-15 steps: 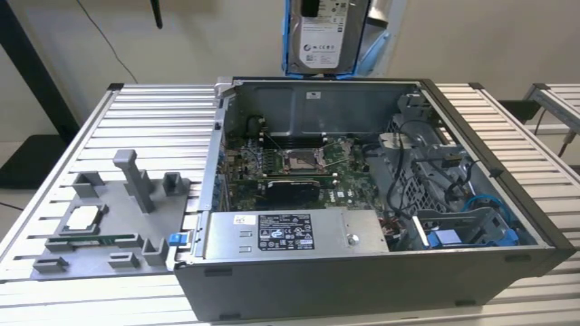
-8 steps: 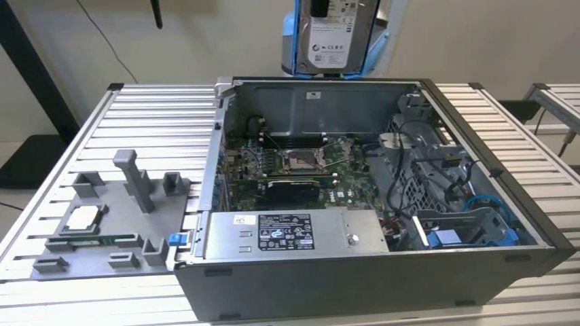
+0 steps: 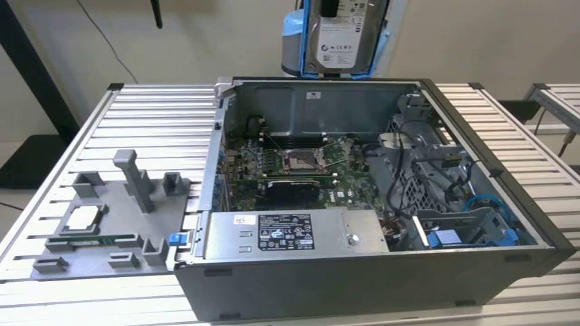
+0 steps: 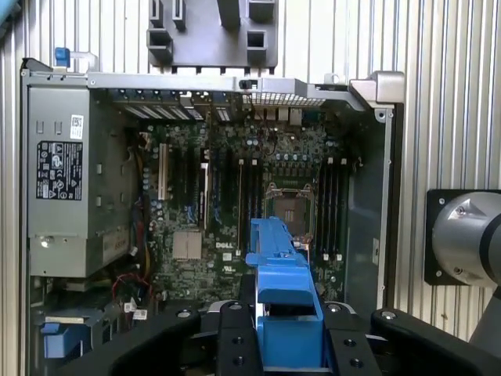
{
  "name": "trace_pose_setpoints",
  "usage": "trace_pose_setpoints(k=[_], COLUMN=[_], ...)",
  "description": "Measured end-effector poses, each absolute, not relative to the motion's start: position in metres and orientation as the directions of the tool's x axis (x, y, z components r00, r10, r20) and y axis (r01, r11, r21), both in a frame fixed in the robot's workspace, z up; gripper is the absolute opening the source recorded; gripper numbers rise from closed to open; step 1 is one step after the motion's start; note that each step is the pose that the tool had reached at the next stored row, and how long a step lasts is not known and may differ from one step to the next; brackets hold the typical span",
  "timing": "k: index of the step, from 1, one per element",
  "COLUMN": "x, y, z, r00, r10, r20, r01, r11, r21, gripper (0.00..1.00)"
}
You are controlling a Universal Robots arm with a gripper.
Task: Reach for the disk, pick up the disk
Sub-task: 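Pick up the disk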
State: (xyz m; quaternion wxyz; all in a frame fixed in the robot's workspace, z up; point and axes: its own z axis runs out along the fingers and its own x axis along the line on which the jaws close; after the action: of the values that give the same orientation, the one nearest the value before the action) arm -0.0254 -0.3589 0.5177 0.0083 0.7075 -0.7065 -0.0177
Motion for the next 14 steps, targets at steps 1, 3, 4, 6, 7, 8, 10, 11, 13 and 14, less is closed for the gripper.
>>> trace_pose_setpoints(k=[1,3,4,6,7,8,10,11,13,14], x=[-0.024,-0.021,-0.02,-0.016,-0.014,-0.012,-0.009,-0.006,-0.002,0.0], y=[-0.359,-0.359,-0.359,-0.359,-0.359,-0.359,-0.359,-0.359,-0.359,-0.359], z=[0.518,0.518,0.518,0.518,0.518,0.518,0.518,0.518,0.518,0.518], r00=[0.001,0.001,0.001,0.001,0.001,0.001,0.001,0.001,0.001,0.001], r10=[-1.0,-1.0,-1.0,-1.0,-1.0,-1.0,-1.0,-1.0,-1.0,-1.0], r20=[-0.013,-0.013,-0.013,-0.013,-0.013,-0.013,-0.013,-0.013,-0.013,-0.013], r01=[-0.999,-0.999,-0.999,-0.999,-0.999,-0.999,-0.999,-0.999,-0.999,-0.999], r11=[-0.002,-0.002,-0.002,-0.002,-0.002,-0.002,-0.002,-0.002,-0.002,-0.002], r21=[0.037,0.037,0.037,0.037,0.037,0.037,0.037,0.037,0.037,0.037], gripper=[0.0,0.0,0.0,0.0,0.0,0.0,0.0,0.0,0.0,0.0])
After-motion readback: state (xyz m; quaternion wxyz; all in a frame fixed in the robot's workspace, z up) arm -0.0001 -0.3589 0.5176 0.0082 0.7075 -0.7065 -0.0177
